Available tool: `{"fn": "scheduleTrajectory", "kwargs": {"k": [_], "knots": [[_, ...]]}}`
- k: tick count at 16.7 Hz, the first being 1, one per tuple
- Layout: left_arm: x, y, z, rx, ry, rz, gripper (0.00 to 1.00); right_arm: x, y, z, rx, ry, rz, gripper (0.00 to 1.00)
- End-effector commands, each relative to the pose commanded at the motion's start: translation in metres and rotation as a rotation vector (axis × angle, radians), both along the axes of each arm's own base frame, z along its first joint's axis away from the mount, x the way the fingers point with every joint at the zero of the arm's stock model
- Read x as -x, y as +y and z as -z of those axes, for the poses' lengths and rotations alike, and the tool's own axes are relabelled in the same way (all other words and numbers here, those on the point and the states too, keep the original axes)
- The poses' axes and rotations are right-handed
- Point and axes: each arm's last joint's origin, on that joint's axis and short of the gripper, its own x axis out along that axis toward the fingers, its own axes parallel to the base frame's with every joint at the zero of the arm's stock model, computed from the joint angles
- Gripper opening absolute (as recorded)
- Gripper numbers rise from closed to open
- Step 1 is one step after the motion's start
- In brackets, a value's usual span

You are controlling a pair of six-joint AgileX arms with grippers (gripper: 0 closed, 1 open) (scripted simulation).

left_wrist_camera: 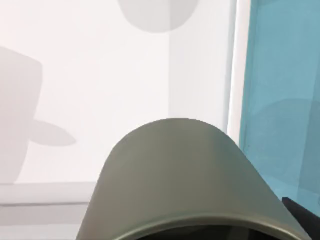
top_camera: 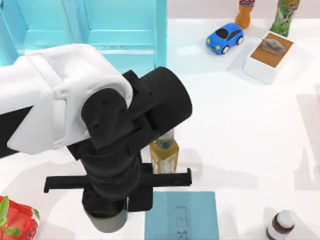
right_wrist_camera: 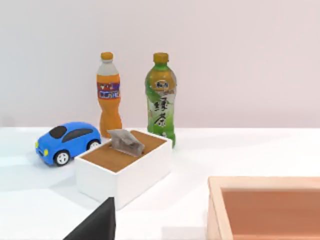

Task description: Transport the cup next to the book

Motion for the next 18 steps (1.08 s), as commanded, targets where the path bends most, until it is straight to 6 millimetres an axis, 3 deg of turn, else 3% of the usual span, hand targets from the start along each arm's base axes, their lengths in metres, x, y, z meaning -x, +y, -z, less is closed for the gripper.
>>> {"fn": "scheduleTrajectory", "kwargs": {"k": [3, 10, 14, 18], "knots": [[-0.001, 0.001, 0.003, 0.003, -0.001, -0.001, 0.00, 0.000, 0.000, 0.000, 0.000, 0.000, 0.000, 1.00], [-0.001, 0.007, 0.061, 0.003, -0.002, 0.000, 0.00, 0.000, 0.000, 0.000, 0.000, 0.000, 0.000, 1.00], [-0.001, 0.007, 0.065, 0.000, 0.000, 0.000, 0.00, 0.000, 0.000, 0.000, 0.000, 0.000, 0.000, 1.00], [-0.001, 0.007, 0.065, 0.000, 0.000, 0.000, 0.30, 0.000, 0.000, 0.000, 0.000, 0.000, 0.000, 1.00]]}}
